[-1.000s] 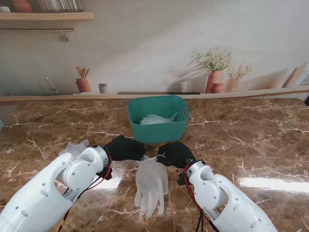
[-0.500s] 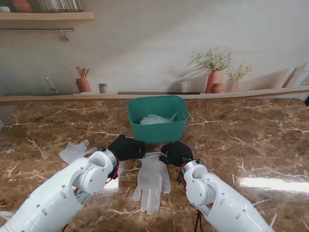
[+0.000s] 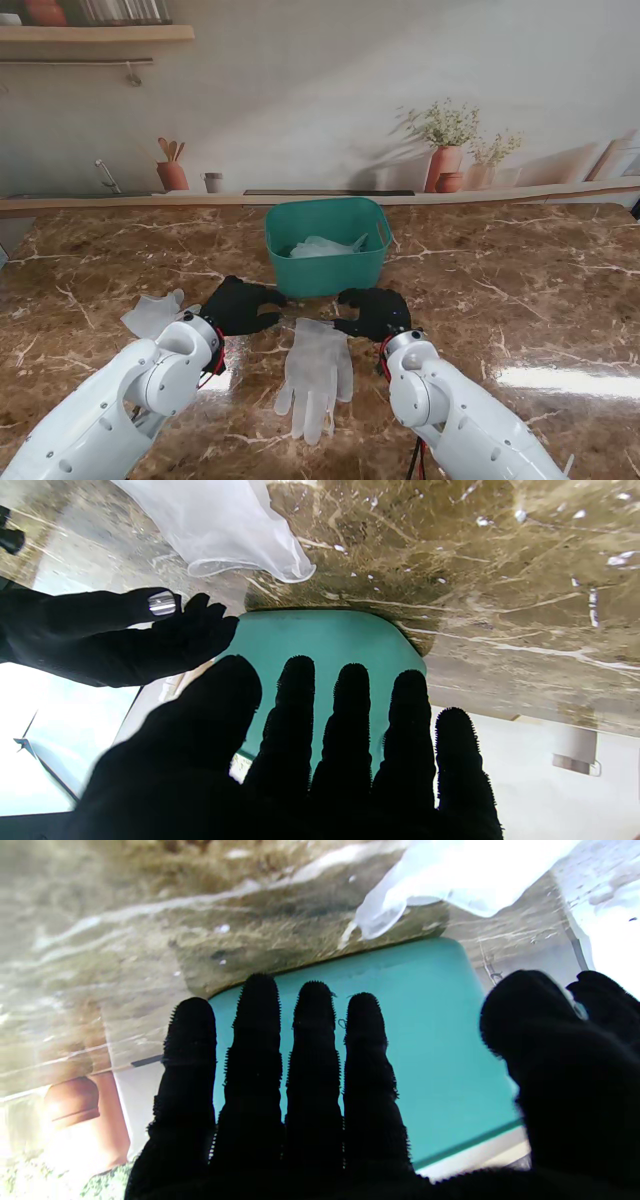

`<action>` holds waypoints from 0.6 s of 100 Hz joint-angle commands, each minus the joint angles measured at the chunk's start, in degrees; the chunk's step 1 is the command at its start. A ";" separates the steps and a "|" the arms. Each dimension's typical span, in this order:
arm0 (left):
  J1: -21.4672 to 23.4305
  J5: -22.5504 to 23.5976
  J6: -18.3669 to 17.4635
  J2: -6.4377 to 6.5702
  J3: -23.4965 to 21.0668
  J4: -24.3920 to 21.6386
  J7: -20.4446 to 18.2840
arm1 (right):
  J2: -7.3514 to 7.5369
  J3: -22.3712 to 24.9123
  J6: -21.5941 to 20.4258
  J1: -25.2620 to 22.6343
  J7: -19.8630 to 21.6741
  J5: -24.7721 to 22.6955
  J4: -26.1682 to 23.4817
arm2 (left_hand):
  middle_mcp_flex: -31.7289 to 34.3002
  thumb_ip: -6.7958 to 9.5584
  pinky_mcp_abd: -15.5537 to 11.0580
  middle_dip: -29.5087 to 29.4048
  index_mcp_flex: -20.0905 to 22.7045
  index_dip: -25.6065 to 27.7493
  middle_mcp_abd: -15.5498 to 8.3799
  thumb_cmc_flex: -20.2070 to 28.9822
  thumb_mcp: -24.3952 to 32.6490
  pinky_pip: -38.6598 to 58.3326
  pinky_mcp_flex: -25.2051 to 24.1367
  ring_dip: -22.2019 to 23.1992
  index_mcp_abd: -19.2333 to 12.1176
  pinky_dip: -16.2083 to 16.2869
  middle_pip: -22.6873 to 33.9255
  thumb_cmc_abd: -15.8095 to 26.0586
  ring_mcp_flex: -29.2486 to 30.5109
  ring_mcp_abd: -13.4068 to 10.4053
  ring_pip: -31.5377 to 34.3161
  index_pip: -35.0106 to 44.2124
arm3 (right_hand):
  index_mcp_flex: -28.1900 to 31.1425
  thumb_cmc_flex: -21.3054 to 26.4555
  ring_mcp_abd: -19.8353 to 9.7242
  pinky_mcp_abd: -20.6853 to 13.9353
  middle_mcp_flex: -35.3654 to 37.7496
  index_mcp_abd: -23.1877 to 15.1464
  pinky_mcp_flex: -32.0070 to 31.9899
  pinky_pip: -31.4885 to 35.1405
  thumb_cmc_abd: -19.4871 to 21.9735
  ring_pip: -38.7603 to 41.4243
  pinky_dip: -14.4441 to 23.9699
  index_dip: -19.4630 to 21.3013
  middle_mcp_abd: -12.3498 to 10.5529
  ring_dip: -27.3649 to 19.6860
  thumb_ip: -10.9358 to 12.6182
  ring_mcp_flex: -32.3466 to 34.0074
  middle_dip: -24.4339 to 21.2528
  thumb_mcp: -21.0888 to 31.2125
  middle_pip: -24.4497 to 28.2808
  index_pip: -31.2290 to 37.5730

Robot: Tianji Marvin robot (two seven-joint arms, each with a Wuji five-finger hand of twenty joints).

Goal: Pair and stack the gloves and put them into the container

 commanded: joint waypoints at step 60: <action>5.81 12.48 -5.66 3.53 -23.74 -4.86 -19.10 | 1.83 10.36 0.88 -9.20 0.93 -3.69 -10.90 | -2.59 -1.43 1.59 0.97 0.11 -0.98 -2.71 3.20 10.28 -3.79 -1.96 0.69 -3.91 1.85 0.28 -13.09 -2.52 -1.97 -2.80 -1.91 | -1.08 -2.02 -0.78 -0.57 -2.04 -0.07 -0.52 -2.56 1.07 -3.13 -1.66 -1.48 -0.48 -3.72 3.87 -2.07 -4.21 -2.56 -0.67 -0.39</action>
